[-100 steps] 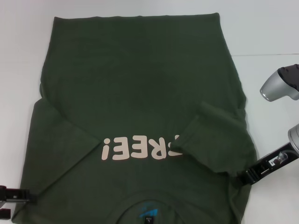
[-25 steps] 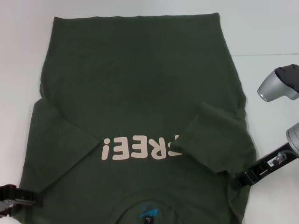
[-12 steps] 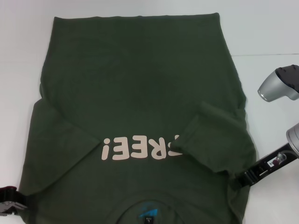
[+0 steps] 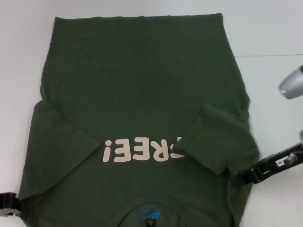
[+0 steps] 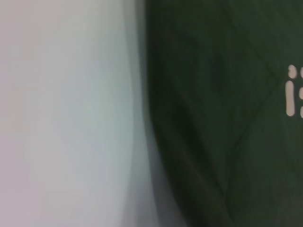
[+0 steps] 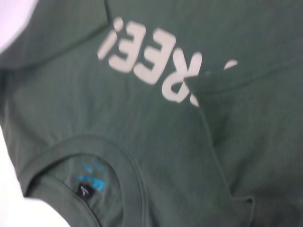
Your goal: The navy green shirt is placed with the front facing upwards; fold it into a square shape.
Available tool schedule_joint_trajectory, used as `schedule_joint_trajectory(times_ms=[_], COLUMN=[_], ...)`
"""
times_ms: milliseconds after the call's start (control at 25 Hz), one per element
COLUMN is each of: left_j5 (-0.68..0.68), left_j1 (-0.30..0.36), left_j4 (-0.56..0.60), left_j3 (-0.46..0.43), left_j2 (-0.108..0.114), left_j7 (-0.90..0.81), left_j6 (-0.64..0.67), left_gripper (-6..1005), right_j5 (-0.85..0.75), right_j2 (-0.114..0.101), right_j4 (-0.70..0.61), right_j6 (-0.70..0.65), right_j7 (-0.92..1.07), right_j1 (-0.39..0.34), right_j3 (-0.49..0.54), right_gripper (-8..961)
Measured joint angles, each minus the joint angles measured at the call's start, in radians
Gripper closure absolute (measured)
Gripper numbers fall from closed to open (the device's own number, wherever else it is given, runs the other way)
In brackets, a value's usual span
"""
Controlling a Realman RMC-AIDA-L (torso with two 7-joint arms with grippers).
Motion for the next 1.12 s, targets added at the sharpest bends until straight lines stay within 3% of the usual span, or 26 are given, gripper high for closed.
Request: schedule_joint_trajectory(times_ms=[440, 880, 1120], left_j5=[-0.112, -0.163, -0.197], left_j1=[0.002, 0.025, 0.064], left_j4=[-0.236, -0.292, -0.322], left_j3=[-0.291, -0.342, -0.396], left_j2=[0.043, 0.044, 0.038], left_j7=[0.558, 0.978, 1.297], left_j6=[-0.025, -0.014, 0.01], left_gripper=[972, 972, 972], right_j5=[0.28, 0.351, 0.351], right_j2=[-0.001, -0.002, -0.002], right_j4=[0.209, 0.432, 0.482], right_j6=[-0.008, -0.075, -0.078], right_j7=[-0.538, -1.081, -1.256], right_j1=[-0.193, -0.282, -0.324], right_j3=[0.267, 0.511, 0.559], right_gripper=[925, 926, 927])
